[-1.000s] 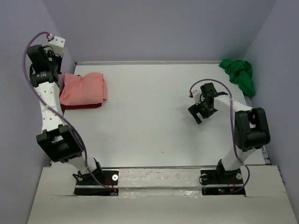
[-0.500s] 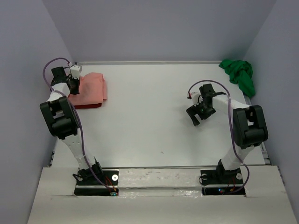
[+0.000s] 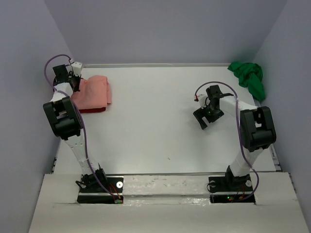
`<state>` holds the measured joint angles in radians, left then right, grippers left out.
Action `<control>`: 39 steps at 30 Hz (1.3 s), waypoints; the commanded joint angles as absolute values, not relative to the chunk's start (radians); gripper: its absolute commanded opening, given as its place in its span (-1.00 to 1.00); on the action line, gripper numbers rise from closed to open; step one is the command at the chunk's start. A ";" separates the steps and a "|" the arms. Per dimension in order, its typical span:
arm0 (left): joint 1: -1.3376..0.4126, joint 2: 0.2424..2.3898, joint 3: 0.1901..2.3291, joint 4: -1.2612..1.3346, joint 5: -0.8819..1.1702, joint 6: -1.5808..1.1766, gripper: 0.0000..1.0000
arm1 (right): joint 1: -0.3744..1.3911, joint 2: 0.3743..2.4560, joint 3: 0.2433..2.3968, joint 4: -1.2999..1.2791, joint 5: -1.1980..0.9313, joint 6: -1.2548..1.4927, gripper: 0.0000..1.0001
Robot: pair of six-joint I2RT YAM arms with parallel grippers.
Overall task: Fold and stack the t-shirts
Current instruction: Neatly place the folded tshirt to the corner
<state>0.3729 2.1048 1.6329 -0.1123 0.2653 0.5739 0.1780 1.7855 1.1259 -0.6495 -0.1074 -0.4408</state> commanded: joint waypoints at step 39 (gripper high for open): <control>0.272 1.800 1.718 -0.141 0.006 0.671 -0.69 | 0.176 1.802 1.103 -0.653 -0.106 -0.469 0.99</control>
<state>0.2867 2.0495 1.6627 -0.0483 -0.0704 0.7479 0.1780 1.7966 1.1423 -0.6571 -0.0986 -0.4461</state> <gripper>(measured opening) 0.076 0.994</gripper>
